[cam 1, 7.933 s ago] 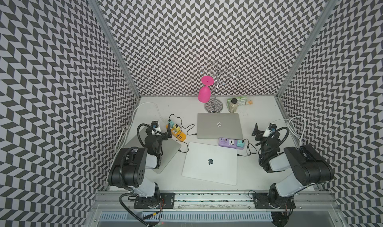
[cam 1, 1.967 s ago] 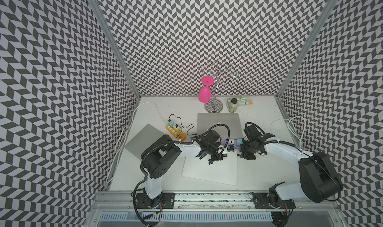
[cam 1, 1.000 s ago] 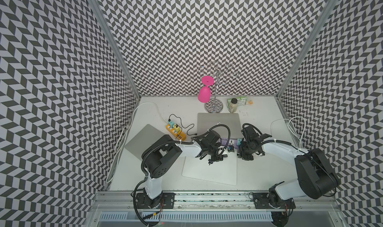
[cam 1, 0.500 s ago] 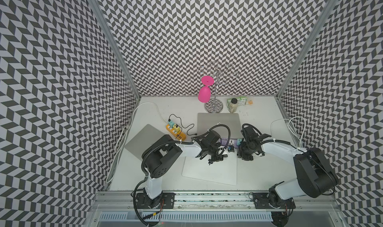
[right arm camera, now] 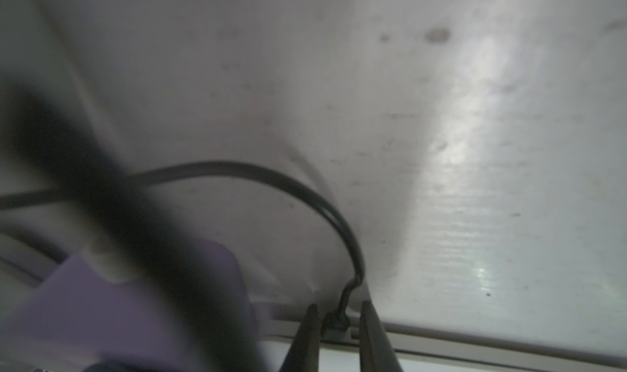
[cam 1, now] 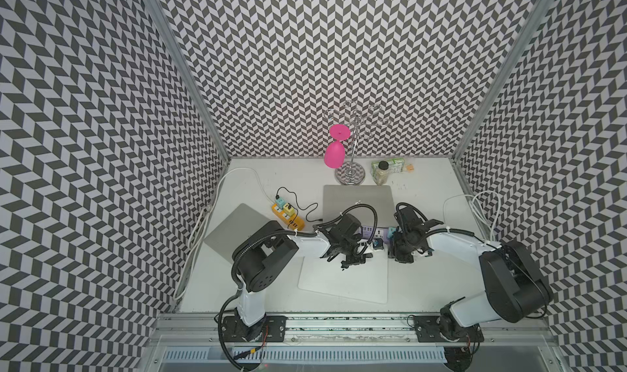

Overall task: Unplug the laptop charger
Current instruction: Remove the charging cable from the laptop.

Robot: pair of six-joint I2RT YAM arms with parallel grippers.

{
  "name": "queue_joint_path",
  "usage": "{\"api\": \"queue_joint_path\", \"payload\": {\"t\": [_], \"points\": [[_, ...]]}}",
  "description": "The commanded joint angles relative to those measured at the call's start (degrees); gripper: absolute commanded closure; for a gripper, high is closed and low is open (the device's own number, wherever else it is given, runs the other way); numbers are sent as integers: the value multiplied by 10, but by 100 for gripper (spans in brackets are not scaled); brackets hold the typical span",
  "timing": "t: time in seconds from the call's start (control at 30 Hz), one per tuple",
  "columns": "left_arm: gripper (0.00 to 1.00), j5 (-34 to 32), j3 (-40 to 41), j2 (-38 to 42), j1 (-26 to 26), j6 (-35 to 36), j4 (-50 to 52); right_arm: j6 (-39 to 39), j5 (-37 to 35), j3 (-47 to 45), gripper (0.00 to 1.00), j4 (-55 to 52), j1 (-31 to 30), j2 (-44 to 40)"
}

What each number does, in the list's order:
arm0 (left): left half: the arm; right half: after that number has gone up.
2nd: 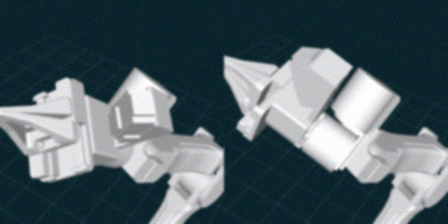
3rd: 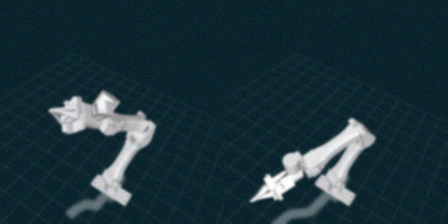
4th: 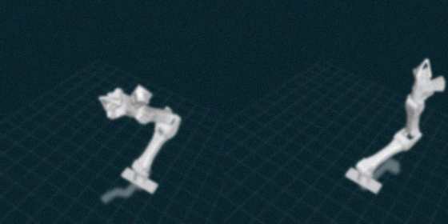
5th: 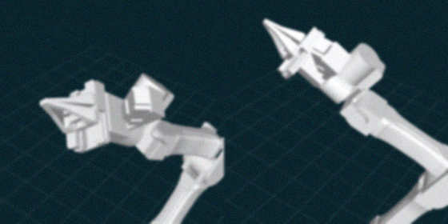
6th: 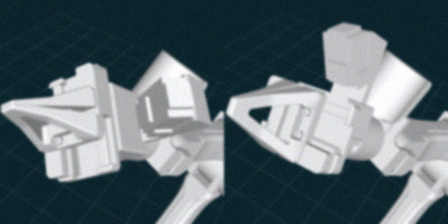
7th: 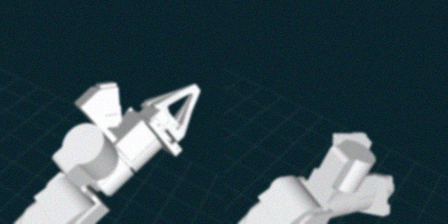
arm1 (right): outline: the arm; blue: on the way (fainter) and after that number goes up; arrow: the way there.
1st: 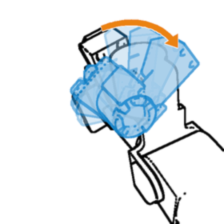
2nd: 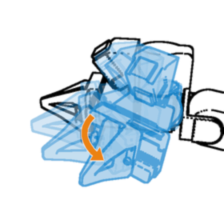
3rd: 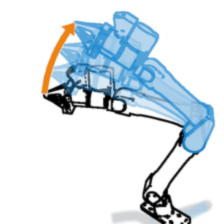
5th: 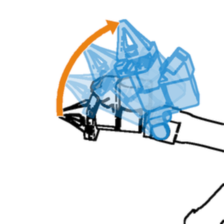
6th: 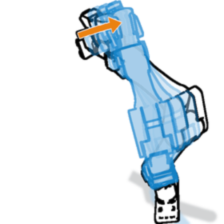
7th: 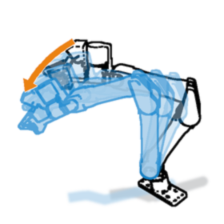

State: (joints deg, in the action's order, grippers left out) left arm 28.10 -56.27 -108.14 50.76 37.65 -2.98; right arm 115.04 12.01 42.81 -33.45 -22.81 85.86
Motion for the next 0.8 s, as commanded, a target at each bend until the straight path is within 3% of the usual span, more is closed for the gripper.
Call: {"api": "queue_joint_path", "payload": {"t": [0.0, 0.43, 0.77], "points": [[100, -2, 5, -16, 6, 7, 4, 12, -16, 0, 83, 3, -4, 17], [100, -6, 7, -17, 6, 6, 9, 8, -38, -4, 96, -1, -4, 5], [100, -2, 13, -16, 6, -3, 9, 88, -23, -35, 98, 12, -10, -20]]}}
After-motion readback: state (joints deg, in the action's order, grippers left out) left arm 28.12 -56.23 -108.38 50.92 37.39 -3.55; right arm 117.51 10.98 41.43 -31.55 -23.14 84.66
